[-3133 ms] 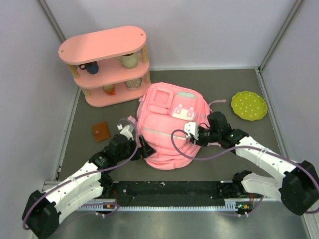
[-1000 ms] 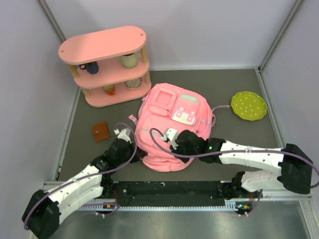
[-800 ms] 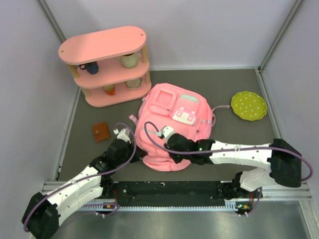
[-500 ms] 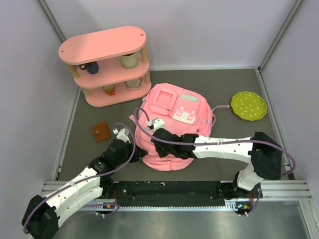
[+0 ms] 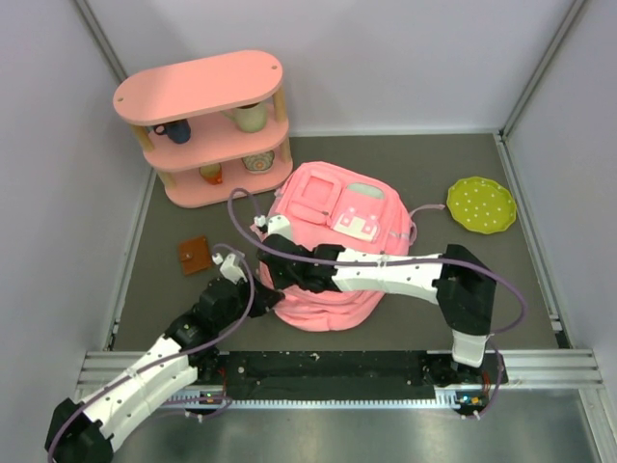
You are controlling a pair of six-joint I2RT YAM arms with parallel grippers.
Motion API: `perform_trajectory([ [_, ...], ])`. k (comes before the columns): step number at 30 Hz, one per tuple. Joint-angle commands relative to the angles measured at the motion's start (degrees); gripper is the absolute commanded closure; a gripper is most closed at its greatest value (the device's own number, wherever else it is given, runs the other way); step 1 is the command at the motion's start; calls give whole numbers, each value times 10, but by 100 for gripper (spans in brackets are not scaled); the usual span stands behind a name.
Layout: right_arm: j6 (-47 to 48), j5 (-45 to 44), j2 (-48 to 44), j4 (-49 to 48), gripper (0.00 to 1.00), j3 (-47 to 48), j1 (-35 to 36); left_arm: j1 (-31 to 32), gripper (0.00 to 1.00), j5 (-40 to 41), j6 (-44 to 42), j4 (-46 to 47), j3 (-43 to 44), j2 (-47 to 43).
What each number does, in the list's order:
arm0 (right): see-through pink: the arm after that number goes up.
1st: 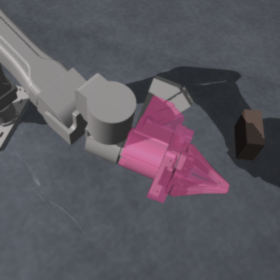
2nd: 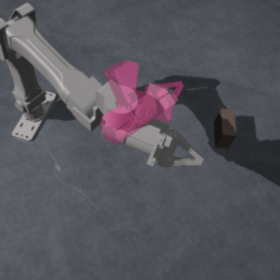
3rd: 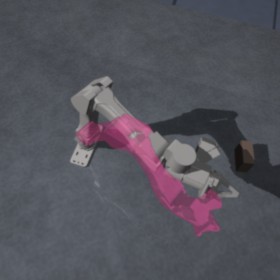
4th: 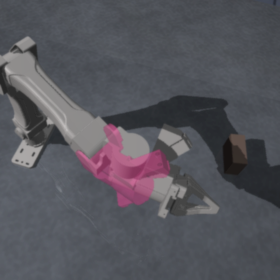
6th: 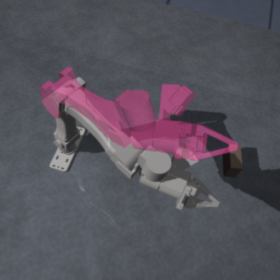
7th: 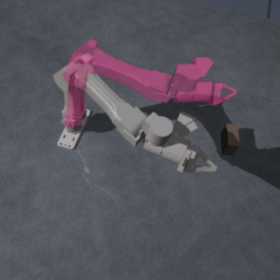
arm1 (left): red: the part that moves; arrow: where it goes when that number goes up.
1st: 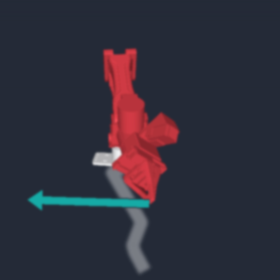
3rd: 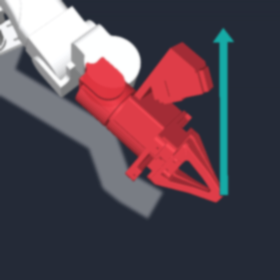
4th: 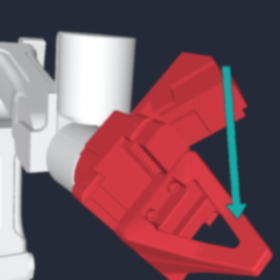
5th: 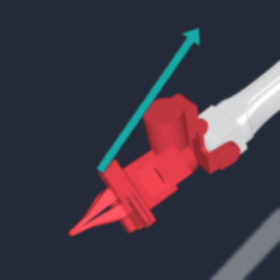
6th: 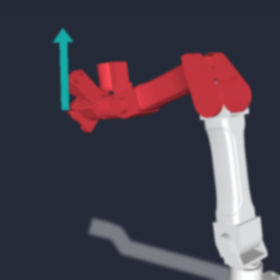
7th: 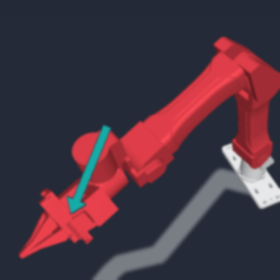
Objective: Pack the student bag
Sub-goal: Unzip the student bag at the center of the board.
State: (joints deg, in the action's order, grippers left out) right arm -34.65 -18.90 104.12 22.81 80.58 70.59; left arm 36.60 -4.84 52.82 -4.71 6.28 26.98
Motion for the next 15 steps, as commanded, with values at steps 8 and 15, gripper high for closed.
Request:
perform_trajectory([
  [8, -81, 62, 76, -58, 100, 140, -46, 11, 100, -35, -2, 31, -18, -88],
  [15, -109, 67, 101, -65, 100, 183, -74, 11, 100, -34, -10, 25, -17, -93],
])
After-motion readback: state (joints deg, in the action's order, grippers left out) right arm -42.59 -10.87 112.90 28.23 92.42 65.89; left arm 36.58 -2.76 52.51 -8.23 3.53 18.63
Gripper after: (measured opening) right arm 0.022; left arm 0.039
